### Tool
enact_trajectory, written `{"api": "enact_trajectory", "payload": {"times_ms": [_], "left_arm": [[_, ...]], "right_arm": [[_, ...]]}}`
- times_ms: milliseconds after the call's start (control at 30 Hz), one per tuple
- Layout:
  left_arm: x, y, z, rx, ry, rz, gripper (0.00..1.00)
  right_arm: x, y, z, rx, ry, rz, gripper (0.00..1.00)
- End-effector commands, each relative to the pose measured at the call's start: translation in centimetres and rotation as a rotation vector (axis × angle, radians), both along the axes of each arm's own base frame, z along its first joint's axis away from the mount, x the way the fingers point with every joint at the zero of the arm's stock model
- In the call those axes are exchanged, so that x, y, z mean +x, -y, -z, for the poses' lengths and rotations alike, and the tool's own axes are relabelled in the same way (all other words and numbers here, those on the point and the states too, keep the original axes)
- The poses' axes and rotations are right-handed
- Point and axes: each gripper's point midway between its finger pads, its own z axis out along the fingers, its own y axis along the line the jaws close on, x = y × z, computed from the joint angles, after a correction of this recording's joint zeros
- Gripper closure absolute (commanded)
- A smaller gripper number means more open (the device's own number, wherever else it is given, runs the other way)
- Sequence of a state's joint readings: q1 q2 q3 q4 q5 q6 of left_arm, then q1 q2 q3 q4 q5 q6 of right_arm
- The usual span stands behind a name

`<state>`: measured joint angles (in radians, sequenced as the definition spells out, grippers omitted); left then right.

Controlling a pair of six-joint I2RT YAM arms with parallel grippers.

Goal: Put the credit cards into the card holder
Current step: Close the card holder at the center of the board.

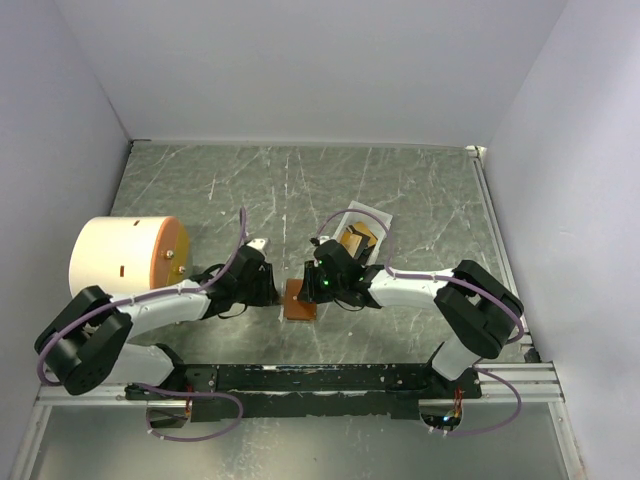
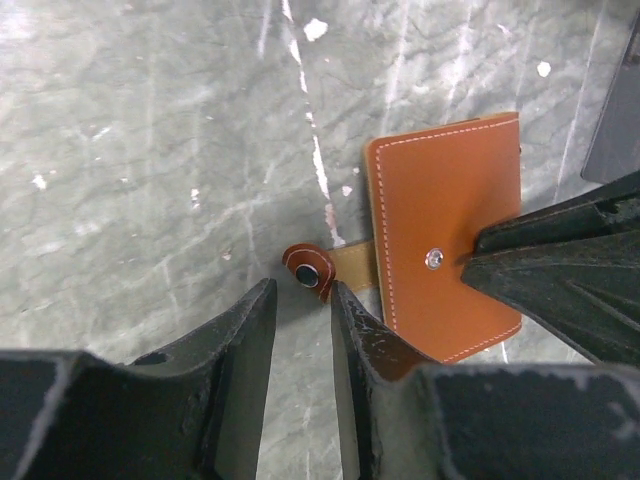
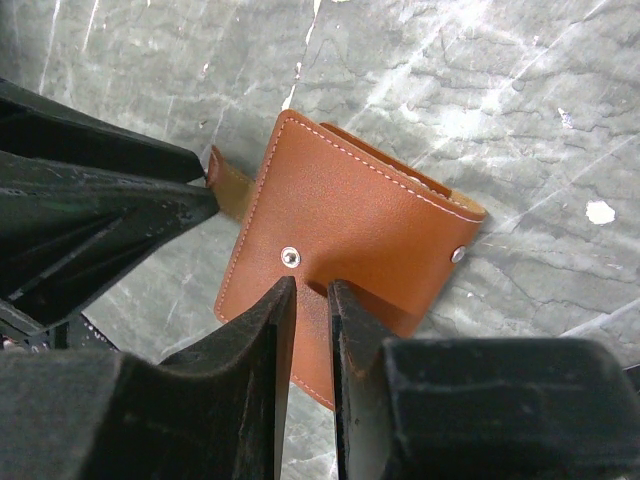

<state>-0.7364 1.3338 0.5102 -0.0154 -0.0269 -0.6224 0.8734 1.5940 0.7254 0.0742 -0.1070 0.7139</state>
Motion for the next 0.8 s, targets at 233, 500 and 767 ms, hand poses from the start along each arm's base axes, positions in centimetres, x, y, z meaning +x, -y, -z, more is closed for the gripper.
{"api": "enact_trajectory", "payload": {"times_ms": [233,500,767], "left_arm": [[1.1,-0.5,-3.0,-0.056,0.068,-0.095,0.59],[0.6,1.3,-3.2,-0.152,0.037,-0.061,0.48],[0.8,2.3,-3.0,-0.174,0.039,-0.027,0.43]], "right_arm": [[-0.5,2.1,2.3,-0.105,-0.02,0.026,0.8],[-0.3,2.4,2.8,-0.135,-0.022,0.037,0.81],[-0.4,2.2,2.8,-0.137,-0.023,0.034,0.83]]}}
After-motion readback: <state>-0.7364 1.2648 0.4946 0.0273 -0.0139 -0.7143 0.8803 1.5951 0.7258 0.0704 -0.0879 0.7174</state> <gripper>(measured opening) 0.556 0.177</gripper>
